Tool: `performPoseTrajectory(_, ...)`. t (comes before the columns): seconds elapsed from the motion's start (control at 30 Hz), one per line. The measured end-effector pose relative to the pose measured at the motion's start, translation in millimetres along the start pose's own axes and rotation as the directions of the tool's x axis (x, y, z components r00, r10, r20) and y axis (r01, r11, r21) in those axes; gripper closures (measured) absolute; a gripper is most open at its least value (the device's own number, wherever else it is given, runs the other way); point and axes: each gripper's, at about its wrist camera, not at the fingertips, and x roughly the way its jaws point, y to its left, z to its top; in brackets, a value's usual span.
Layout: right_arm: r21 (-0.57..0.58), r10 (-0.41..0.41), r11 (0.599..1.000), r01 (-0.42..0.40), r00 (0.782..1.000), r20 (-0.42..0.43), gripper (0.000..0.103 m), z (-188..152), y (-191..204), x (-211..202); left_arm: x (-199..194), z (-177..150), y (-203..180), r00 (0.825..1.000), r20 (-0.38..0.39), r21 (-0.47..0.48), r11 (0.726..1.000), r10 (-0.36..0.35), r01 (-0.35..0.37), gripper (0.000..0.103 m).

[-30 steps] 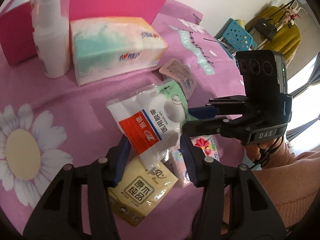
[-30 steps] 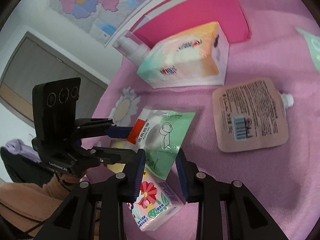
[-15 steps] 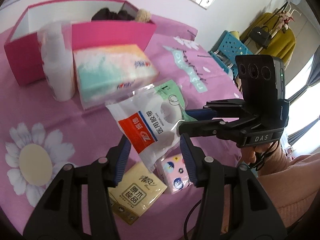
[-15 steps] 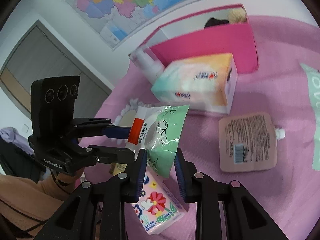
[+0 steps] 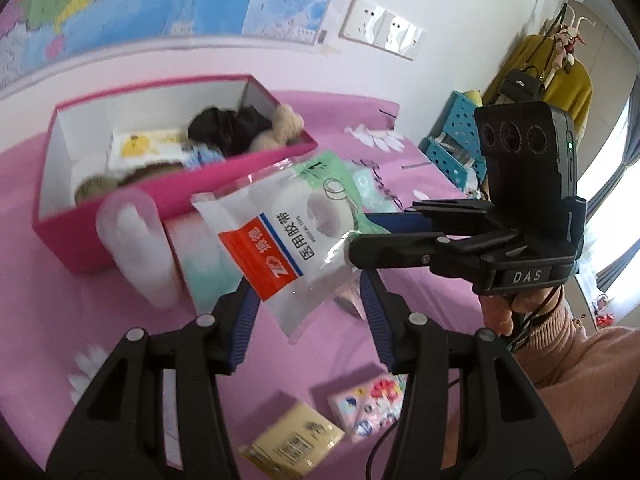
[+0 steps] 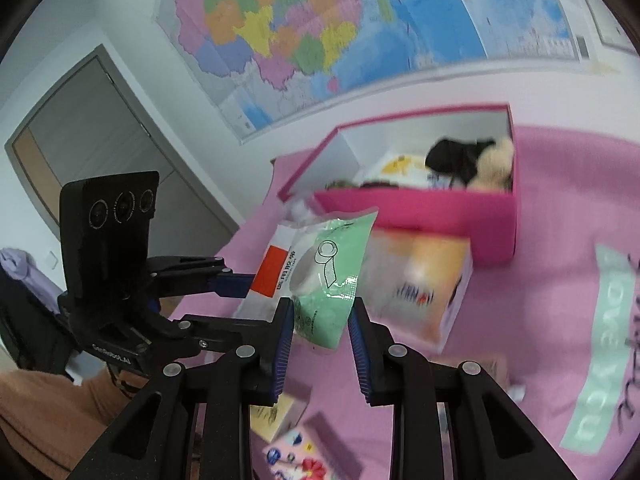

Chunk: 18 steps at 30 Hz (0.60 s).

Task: Organize soft objects
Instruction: 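Carry the green-and-white packet into the pink box and open the right tool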

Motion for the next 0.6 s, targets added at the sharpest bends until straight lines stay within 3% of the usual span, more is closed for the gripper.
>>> performPoseTrajectory(0.37,0.009,-0.012,1.000,0.011,0.998,0.065,0.075,55.8,-22.8,7.6,16.8,53.8,21.5,0.998,0.002,0.004,0.998,0.060,-0.060,0.050)
performPoseTrajectory(0.6,0.032,-0.041,0.999,0.039,0.997,0.063,0.075,83.1,-45.7,27.0,40.3,77.9,42.1,0.995,-0.028,-0.023,0.995,0.099,-0.099,0.050)
